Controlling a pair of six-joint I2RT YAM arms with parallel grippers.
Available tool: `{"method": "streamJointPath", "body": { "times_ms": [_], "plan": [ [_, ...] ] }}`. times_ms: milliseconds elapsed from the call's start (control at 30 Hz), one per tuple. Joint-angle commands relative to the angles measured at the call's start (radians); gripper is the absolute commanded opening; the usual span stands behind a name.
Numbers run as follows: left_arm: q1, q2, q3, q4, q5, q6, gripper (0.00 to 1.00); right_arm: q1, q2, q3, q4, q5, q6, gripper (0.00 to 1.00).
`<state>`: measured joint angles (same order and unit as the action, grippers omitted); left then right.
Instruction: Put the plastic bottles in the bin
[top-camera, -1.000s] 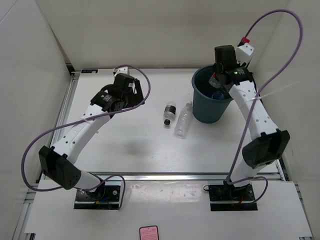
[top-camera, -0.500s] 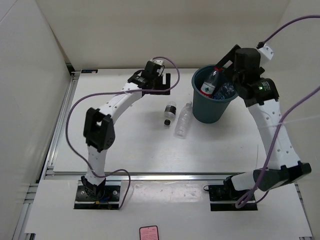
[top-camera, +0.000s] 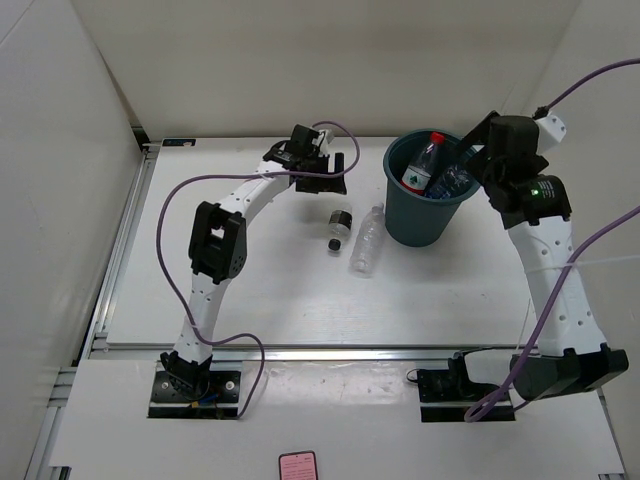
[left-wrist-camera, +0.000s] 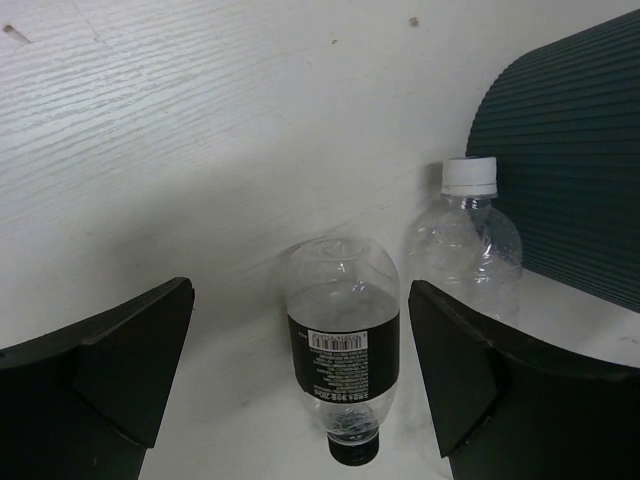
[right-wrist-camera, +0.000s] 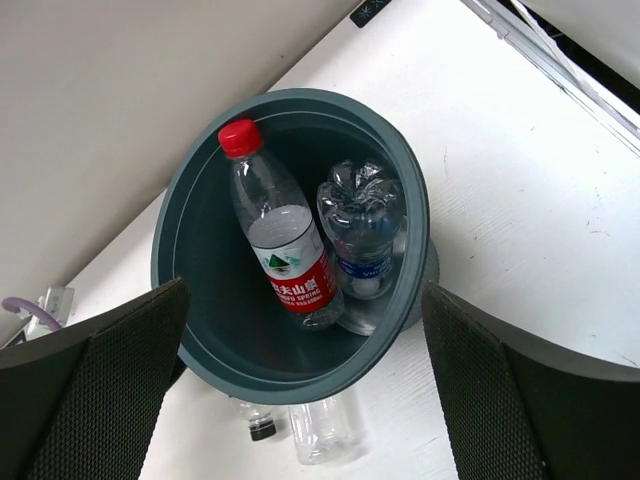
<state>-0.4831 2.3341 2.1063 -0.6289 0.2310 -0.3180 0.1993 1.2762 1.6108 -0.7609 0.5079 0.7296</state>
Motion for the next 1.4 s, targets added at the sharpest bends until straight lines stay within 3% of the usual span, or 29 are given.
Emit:
{"method": "streamJointPath", "body": {
  "times_ms": [0,400,533,567,600,767,867,933,1000,1200,1367],
  "plan": [
    [-0.028,-0.05,-0.014,0.006,0.062,0.01,1.0,-0.017,-0.038,-0.015,0.02,-0.016,-0.015,1.0],
    [-0.066,-0.019,-0.158,0.006,0.106,-0.032,0.97,-0.035,-0.058,-0.044,0.002,0.015,-0.024,1.0],
    [-0.045,-0.009,-0.169,-0.005,0.148,-0.052,0.71,-0.035,-0.08,-0.065,-0.008,0.033,-0.024,1.0],
    [-0.035,-0.009,-0.143,-0.014,0.148,-0.071,0.46,-0.035,-0.08,-0.074,-0.008,0.034,-0.024,1.0],
    [-0.026,-0.018,-0.132,-0.014,0.148,-0.107,0.42,-0.035,-0.089,-0.074,-0.008,0.034,-0.024,1.0],
    [0.024,-0.094,-0.02,-0.014,0.045,-0.142,0.42,-0.035,-0.089,-0.092,-0.008,0.044,-0.015,1.0],
    [0.034,-0.13,0.145,-0.014,-0.019,-0.165,0.4,-0.035,-0.1,-0.092,-0.008,0.044,-0.015,1.0],
    [0.022,-0.13,0.335,0.004,-0.03,-0.188,0.42,-0.035,-0.1,-0.092,-0.02,0.056,-0.006,1.0],
    [0.009,-0.107,0.463,0.056,0.079,-0.22,0.46,-0.035,-0.109,-0.092,-0.029,0.067,0.007,1.0],
    [-0.107,-0.116,0.477,0.248,0.178,-0.239,0.49,-0.035,-0.118,-0.08,-0.048,0.104,0.027,1.0],
    [-0.152,-0.056,0.489,0.301,0.247,-0.289,0.5,-0.035,-0.129,-0.071,-0.066,0.113,0.027,1.0]
  ]
}}
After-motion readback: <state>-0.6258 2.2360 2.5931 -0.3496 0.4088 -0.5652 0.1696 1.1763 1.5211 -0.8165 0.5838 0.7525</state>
